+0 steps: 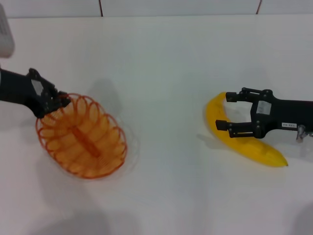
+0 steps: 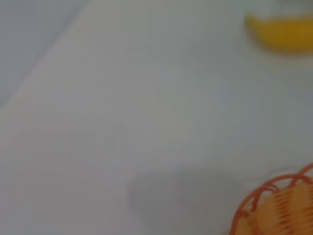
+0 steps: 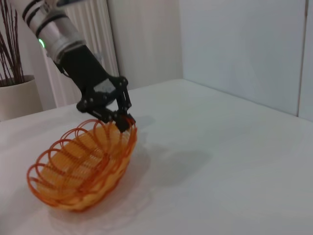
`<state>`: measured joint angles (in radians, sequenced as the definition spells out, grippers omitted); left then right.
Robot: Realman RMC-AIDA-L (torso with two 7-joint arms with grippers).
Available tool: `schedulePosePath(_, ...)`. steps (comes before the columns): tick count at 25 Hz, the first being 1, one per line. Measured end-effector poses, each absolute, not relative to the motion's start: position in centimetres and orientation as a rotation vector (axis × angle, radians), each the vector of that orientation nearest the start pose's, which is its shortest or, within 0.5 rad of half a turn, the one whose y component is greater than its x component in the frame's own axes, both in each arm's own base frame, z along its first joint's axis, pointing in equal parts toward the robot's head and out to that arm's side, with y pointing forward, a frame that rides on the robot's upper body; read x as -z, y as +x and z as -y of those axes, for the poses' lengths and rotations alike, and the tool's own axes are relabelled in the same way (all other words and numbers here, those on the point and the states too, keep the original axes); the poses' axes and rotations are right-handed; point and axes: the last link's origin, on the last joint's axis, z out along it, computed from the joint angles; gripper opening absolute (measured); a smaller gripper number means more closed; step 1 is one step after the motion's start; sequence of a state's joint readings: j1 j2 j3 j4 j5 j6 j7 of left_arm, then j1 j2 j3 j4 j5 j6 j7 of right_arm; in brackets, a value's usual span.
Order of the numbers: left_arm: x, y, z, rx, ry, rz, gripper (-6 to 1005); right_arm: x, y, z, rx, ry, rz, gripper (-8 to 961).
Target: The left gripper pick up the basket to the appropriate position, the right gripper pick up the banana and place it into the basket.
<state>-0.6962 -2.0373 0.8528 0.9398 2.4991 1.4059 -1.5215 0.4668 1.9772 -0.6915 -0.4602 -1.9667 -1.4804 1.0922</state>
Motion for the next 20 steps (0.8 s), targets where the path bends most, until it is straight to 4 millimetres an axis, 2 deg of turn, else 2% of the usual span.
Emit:
schedulePosePath(3, -5.0, -23.7, -39.2, -0.081, -2.735, 0.289, 90, -0.8, 31.9, -30.8, -0.564, -2.667, -0.512, 849)
schedulePosePath(6, -6.8, -23.0, -38.8, 0.14, -2.665, 0.422, 84, -0.9, 32.1, -30.7, -0.566, -2.66, -0.52, 848)
schedulePosePath(9, -7.5, -22.5, -38.8, 0.295, -2.622, 0.553, 77, -1.0, 32.1, -30.7, -0.57, -2.654, -0.522, 846)
schedulePosePath(12, -6.4, -22.7, -39.6, 0.328, -2.574, 0.723, 69, -0.9, 32.0, -31.0, -0.564, -2.647, -0.519, 845)
schedulePosePath(14, -4.6, -23.1, -40.3, 0.323, -2.557, 0.831, 64, -0.7, 31.9, -31.3, -0.554, -2.638, -0.518, 844)
schedulePosePath(18, -1.1, -23.8, -41.6, 0.293, -2.519, 0.963, 56, -0.4, 31.6, -31.7, -0.551, -2.632, -0.515, 842)
schedulePosePath(20, -0.7, -23.8, -41.8, 0.297, -2.51, 0.977, 54, -0.3, 31.5, -31.7, -0.554, -2.632, -0.513, 841)
